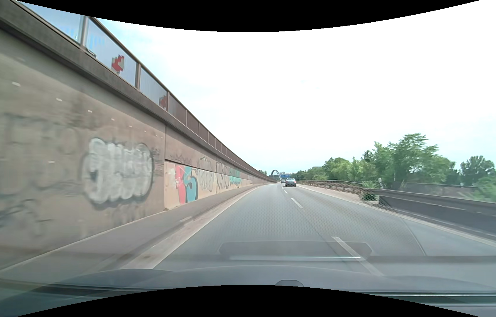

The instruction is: Follow the waypoints while adhering to traffic rules and regulations

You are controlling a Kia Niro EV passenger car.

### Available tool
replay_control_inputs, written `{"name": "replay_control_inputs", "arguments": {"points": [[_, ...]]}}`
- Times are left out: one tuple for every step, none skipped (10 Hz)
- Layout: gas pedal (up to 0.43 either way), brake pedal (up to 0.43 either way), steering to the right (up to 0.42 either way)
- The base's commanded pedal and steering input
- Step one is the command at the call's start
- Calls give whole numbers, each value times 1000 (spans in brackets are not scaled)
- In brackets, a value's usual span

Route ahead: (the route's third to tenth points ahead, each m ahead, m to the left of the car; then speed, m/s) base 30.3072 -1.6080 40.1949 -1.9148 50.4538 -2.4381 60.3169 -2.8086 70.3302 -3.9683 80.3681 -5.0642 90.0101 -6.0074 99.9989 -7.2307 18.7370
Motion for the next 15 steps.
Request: {"name": "replay_control_inputs", "arguments": {"points": [[311,0,6],[311,0,6],[311,0,5],[311,0,5],[311,0,5],[311,0,4],[311,0,4],[299,0,4],[299,0,4],[299,0,3],[299,0,3],[299,0,3],[299,0,3],[299,0,3],[299,0,3]]}}
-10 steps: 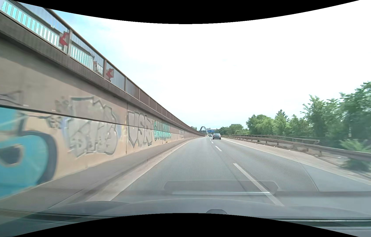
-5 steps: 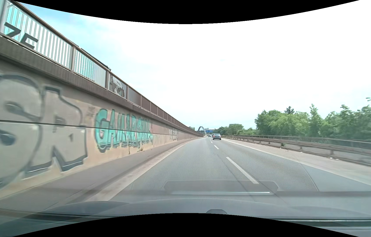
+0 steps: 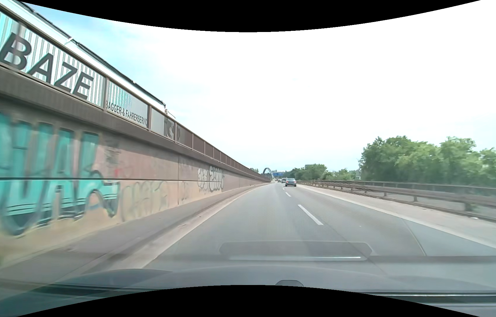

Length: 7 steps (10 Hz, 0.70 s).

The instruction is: Follow the waypoints while adhering to traffic rules and regulations

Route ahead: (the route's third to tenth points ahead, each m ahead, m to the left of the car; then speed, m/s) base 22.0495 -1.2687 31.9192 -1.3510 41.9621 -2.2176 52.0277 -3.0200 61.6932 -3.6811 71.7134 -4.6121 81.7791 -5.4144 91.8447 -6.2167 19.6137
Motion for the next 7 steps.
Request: {"name": "replay_control_inputs", "arguments": {"points": [[299,0,3],[299,0,3],[299,0,3],[299,0,5],[287,0,6],[287,0,6],[280,0,8]]}}
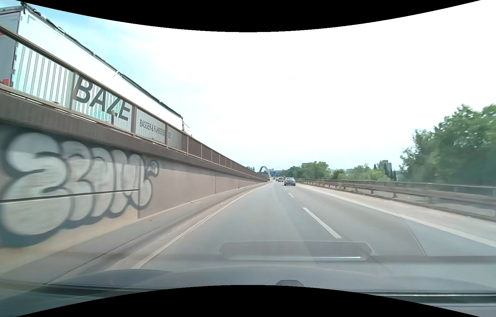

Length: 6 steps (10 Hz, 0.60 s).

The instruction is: Follow the waypoints while adhering to traffic rules and regulations

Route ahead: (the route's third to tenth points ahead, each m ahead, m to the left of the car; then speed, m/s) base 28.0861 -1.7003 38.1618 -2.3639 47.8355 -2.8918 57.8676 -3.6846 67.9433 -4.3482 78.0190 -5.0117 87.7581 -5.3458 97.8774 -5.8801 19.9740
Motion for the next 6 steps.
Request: {"name": "replay_control_inputs", "arguments": {"points": [[268,0,9],[268,0,9],[268,0,8],[260,0,8],[260,0,8],[240,0,7]]}}
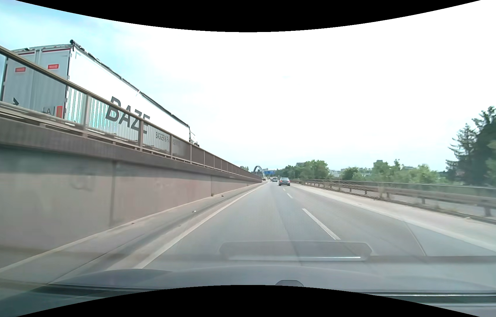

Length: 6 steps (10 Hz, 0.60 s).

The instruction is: Follow the waypoints while adhering to traffic rules and regulations

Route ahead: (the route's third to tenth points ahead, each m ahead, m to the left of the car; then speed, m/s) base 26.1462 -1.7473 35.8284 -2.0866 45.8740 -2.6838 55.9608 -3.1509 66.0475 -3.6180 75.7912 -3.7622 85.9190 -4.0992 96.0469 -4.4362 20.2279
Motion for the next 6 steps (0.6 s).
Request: {"name": "replay_control_inputs", "arguments": {"points": [[240,0,6],[220,0,5],[220,0,4],[209,0,4],[197,0,4],[177,0,4]]}}
